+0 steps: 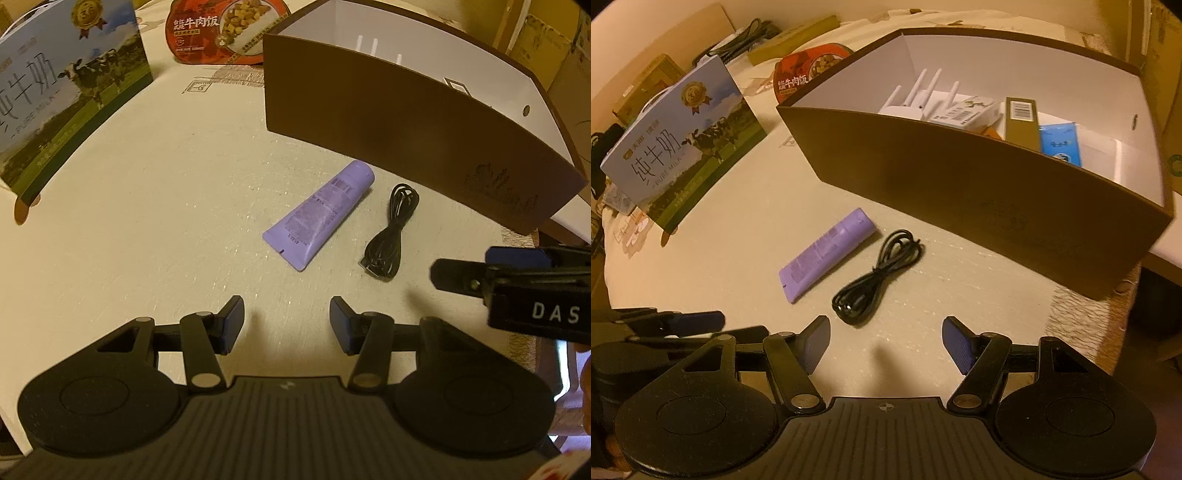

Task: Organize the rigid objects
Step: 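Grasp the purple tube with left while right grasps the black cable, then lift the purple tube with left while right lifts the black cable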

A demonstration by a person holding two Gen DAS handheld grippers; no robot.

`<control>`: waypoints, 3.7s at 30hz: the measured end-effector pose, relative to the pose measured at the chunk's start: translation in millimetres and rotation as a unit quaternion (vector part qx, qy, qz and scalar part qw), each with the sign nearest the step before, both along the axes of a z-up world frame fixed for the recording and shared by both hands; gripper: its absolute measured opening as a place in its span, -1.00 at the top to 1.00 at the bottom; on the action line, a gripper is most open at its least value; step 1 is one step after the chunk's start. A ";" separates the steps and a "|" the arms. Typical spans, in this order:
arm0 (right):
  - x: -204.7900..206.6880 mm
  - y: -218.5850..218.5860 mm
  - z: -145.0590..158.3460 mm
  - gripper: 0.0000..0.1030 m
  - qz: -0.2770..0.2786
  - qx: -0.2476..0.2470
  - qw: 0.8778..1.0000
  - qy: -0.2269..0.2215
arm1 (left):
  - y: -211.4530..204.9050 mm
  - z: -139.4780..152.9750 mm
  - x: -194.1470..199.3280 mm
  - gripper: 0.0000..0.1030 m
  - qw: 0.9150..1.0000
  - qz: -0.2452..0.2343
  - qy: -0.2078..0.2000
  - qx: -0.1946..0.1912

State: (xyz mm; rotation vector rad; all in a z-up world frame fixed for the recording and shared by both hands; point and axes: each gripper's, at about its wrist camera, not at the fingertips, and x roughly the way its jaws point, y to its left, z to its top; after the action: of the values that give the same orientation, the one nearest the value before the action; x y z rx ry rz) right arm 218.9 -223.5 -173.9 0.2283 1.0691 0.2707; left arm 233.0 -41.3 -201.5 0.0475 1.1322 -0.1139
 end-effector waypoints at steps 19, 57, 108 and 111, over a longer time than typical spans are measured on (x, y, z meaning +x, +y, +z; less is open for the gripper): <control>39.3 27.9 -26.9 -0.04 -0.010 -0.012 1.000 0.001 | 6.0 -23.1 27.6 0.10 0.999 -0.033 -0.005 0.011; 43.1 26.6 -53.0 0.59 0.046 -0.082 0.995 -0.022 | -22.6 -43.5 73.5 0.36 0.981 -0.188 -0.035 0.027; -39.6 22.9 -47.6 0.76 0.075 -0.079 0.994 0.025 | 9.8 -33.6 -22.8 0.43 0.997 -0.025 0.070 0.020; -38.6 19.6 -47.0 0.77 0.072 -0.072 0.994 0.028 | 8.2 -32.6 -24.2 0.43 0.997 -0.027 0.067 0.023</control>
State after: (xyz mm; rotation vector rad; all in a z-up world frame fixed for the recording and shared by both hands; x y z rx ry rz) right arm 180.3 -203.9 -220.9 0.0285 1.1574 0.3170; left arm 208.8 -33.1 -234.1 0.1118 1.2670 -0.1406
